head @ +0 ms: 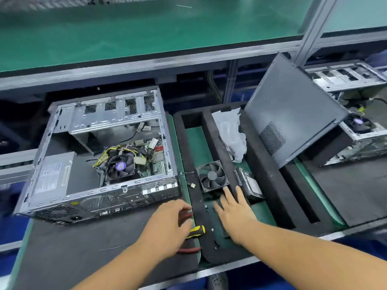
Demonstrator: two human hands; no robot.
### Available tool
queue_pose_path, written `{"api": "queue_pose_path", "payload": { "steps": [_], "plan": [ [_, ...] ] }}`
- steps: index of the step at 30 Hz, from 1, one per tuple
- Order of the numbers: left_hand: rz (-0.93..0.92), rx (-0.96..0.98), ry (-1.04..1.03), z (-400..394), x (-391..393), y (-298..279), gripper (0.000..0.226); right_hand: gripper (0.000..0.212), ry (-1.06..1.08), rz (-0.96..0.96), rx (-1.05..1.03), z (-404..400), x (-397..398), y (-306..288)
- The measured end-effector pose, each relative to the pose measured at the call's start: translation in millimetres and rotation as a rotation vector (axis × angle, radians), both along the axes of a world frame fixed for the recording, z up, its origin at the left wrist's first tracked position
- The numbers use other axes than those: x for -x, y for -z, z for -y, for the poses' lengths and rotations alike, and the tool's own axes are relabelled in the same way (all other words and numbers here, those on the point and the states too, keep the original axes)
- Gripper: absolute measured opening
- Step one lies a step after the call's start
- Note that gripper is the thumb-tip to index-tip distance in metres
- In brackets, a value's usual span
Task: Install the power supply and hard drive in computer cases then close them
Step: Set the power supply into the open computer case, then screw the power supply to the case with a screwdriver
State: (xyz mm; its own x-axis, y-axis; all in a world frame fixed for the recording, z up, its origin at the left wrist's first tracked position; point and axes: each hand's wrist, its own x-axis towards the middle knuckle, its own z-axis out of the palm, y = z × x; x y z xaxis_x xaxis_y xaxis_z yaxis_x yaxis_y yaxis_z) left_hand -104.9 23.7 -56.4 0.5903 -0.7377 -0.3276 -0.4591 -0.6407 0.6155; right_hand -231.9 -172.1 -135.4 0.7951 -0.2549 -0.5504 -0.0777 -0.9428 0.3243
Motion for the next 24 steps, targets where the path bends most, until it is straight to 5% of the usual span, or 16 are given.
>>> {"api": "queue_pose_path", "payload": {
  "steps": [4,8,11,17,24],
  "plan": [
    [0.225,-0.072,0.043,-21.4,-2.5,13.7,0.043,0.107,0.033,0.158,-0.130,10.0,11.4,-4.7],
    [0.223,-0.163,0.156,-45.8,2.8,34.1,0.090,0.111,0.155,0.366,-0.390,22.2,30.7,-17.0],
    [0.271,-0.240,0.203,-53.1,8.1,47.9,0.105,0.109,0.185,0.441,-0.476,33.3,33.5,-25.1],
    [0.348,-0.265,0.192,-47.0,4.2,55.7,0.092,0.103,0.038,0.284,-0.473,61.4,-4.8,-35.9],
    [0.383,-0.237,0.143,-35.7,-1.7,52.4,0.053,0.082,-0.100,0.071,-0.137,40.2,-5.5,-16.3]
  ]
}}
